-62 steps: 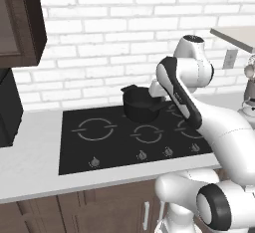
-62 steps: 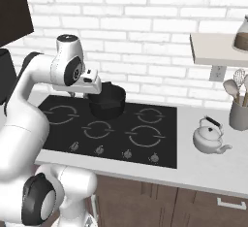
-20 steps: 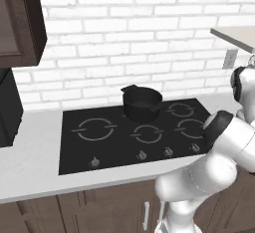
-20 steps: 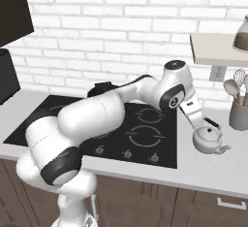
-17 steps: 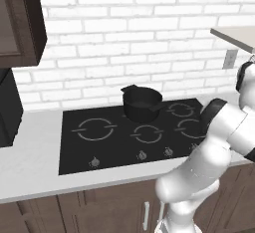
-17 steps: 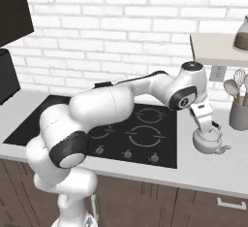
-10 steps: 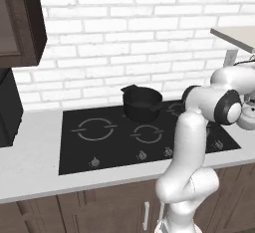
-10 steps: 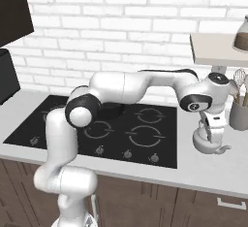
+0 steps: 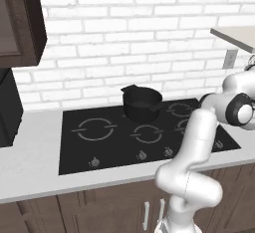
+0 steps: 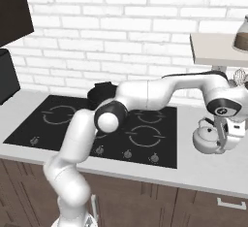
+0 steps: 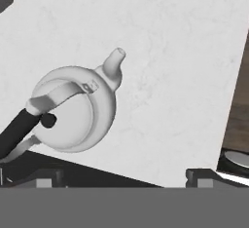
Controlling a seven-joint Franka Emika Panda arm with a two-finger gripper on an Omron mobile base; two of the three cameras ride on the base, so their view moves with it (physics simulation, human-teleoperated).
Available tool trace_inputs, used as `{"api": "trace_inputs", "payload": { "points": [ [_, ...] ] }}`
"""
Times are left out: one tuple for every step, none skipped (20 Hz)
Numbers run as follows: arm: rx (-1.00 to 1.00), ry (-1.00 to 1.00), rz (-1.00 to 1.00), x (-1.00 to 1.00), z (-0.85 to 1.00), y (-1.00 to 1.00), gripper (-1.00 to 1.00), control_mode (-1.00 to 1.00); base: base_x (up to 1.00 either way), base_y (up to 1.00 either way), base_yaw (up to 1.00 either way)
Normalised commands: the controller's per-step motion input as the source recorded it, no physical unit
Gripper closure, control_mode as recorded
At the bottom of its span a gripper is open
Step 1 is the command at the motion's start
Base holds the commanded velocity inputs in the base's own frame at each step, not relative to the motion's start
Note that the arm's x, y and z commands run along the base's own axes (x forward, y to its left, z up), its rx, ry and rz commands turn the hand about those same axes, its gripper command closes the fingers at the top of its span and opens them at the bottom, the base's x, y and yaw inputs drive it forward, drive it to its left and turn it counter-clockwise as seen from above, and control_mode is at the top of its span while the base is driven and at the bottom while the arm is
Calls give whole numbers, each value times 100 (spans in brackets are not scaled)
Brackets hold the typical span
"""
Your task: Pick the kettle from the counter and place it on a stove burner. Then turn the burner on.
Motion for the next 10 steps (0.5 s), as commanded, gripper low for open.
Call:
{"api": "trace_inputs", "payload": {
  "points": [
    [2,0,-6,35,1,0,-100,-100,0,0,0],
    [0,0,-5,40,0,0,-100,-100,0,0,0],
    [0,2,-6,48,0,0,-100,-100,0,0,0],
    [0,6,-7,45,-4,9,-100,-100,0,0,0],
    [0,7,-8,46,-10,11,-100,-100,0,0,0],
    [0,9,-9,47,-17,11,-100,-100,0,0,0],
    [0,9,-10,50,-17,11,-100,-100,0,0,0],
    [0,8,-10,55,-16,14,-100,-100,0,0,0],
    [0,8,-10,59,-10,14,-100,-100,0,0,0],
    [0,7,-11,59,-13,17,-100,-100,0,0,0]
  ]
}}
